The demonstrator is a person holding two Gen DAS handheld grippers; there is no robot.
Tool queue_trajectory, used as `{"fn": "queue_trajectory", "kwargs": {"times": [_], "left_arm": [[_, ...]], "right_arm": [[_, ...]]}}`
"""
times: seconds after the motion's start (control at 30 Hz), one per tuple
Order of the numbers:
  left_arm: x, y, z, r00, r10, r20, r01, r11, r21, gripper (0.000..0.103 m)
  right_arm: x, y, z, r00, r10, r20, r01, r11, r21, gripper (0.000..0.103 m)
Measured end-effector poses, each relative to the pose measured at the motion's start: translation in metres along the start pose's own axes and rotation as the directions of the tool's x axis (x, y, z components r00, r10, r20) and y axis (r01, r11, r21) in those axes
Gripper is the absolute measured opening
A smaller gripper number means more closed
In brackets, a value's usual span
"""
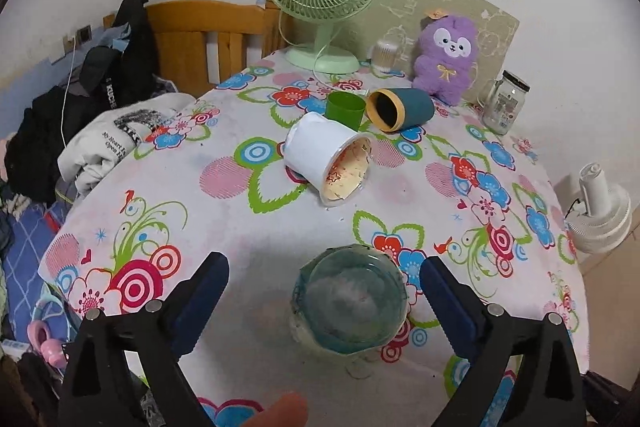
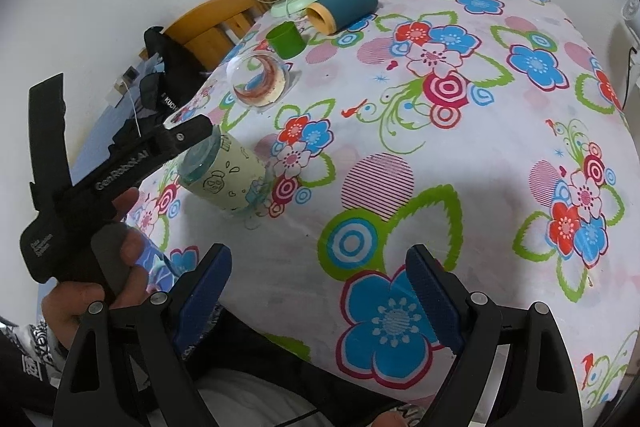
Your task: Flip cup upside down
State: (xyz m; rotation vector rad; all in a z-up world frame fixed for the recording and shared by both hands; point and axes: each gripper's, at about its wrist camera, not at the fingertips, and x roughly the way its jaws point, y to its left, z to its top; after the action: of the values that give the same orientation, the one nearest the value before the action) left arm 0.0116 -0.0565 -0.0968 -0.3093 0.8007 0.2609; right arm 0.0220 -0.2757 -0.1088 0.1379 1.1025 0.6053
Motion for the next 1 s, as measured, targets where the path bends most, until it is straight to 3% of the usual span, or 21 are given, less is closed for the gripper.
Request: {"fn": "queue_trajectory", "kwargs": {"times": [0.23,0.37,0.67,1.0], "left_arm": [[-0.012,0.020,0.006,1.000,-0.007,0.014,0.008,0.999,-0.031,0.101],[-0.017,0.026,0.010,0.999,0.024,0.048,-0.024,1.000,-0.005,0.102],[-0.029,0.036,0.019,0.995,0.042,0.089,-0.046,0.998,0.035,0.103],[-0.045,0.040,0.027,0.992,0.013,0.124,-0.019,0.999,0.050,0.103]], "right_arm": [[0.005,0.019,0.008,1.000,0.008,-0.005,-0.008,0.999,-0.045,0.091],[0.006,0.032,0.016,1.000,0.007,0.004,-0.007,0.997,-0.076,0.091],[-0.002,0.058,0.032,0.990,-0.093,0.107,0.107,0.984,-0.139,0.091],[-0.010,0.073,0.042,0.980,-0.115,0.163,0.141,0.977,-0.161,0.091]]}}
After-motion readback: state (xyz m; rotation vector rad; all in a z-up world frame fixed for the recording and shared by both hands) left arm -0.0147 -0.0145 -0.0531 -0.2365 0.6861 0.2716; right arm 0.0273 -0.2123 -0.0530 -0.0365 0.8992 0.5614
